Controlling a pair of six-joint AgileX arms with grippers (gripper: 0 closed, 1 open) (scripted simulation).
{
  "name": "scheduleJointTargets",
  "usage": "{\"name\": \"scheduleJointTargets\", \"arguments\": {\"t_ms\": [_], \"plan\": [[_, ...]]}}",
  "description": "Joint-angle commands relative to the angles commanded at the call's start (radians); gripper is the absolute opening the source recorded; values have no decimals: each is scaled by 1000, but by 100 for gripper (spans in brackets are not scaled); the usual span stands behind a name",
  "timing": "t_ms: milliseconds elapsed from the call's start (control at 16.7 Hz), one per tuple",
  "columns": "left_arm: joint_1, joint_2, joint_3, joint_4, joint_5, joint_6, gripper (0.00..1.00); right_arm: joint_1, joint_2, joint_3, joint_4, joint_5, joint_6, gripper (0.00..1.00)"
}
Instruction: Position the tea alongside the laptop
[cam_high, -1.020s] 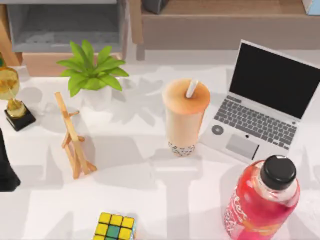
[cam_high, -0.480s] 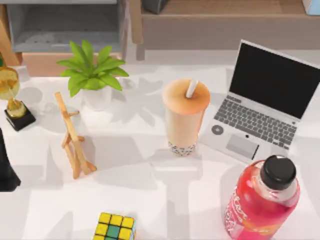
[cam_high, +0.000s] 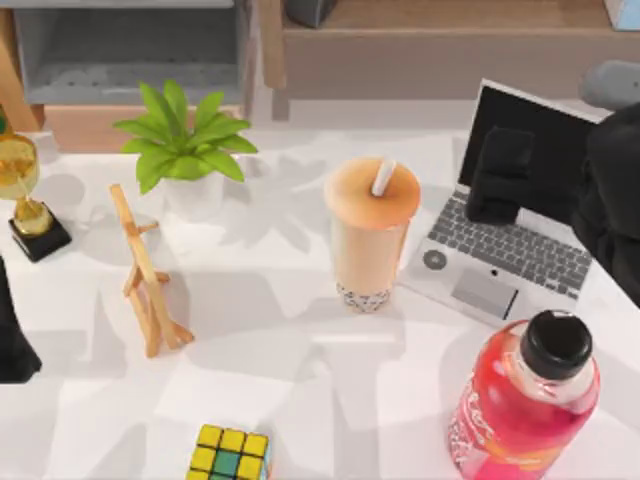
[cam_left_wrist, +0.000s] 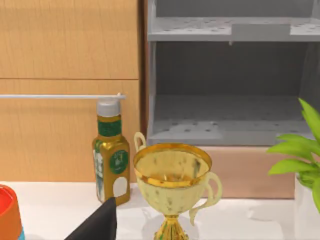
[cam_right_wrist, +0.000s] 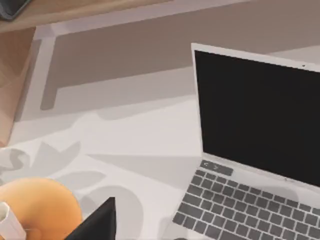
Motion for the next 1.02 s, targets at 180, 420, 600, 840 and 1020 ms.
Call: {"name": "scheduleJointTargets", "arguments": {"t_ms": [180, 420, 600, 840, 1020], "plan": [[0, 0, 0, 0, 0, 0, 100, 143, 234, 143, -54, 99, 108, 100], [0, 0, 0, 0, 0, 0, 100, 277, 466, 264, -110, 189, 209, 100], [0, 0, 0, 0, 0, 0, 100, 321, 544, 295, -132, 218, 243, 100], [0, 0, 0, 0, 0, 0, 100, 324, 549, 296, -133, 220, 246, 100], [0, 0, 0, 0, 0, 0, 100, 311, 558, 296, -115, 213, 232, 100]]}}
